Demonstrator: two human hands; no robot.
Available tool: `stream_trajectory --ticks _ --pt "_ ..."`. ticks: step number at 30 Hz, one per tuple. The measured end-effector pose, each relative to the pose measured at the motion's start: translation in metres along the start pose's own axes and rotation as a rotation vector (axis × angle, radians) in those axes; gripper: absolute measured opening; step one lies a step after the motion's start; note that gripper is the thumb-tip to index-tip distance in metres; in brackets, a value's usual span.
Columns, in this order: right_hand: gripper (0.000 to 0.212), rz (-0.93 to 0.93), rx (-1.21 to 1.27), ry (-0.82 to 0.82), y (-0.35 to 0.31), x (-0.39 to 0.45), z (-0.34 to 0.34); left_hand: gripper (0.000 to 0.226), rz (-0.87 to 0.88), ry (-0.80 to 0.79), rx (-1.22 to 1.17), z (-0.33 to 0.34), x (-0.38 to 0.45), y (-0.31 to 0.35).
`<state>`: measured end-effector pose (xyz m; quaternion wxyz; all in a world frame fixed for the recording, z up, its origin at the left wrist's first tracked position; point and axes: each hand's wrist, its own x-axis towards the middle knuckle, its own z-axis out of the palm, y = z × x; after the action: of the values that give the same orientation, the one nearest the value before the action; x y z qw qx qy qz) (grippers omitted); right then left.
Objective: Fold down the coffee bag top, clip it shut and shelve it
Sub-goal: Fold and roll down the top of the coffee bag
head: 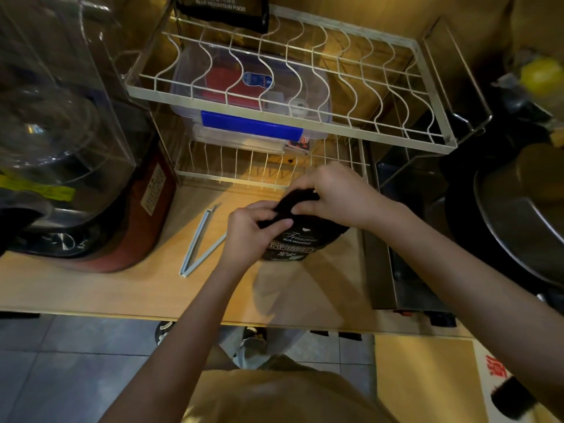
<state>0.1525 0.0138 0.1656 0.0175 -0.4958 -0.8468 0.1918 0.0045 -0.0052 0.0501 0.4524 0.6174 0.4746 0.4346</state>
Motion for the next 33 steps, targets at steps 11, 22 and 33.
stream_trajectory --ticks 11,22,33 --pt "0.088 0.400 1.012 0.105 0.060 -0.055 0.062 0.004 -0.327 0.032 -0.406 0.000 0.003 -0.005" --pt "0.048 0.467 1.234 0.351 0.059 -0.045 0.101 0.007 -0.310 -0.088 -0.200 -0.022 0.016 -0.002" --pt "0.035 0.373 1.317 0.356 0.052 -0.044 0.103 0.040 -0.295 -0.093 -0.375 -0.018 0.012 0.004"
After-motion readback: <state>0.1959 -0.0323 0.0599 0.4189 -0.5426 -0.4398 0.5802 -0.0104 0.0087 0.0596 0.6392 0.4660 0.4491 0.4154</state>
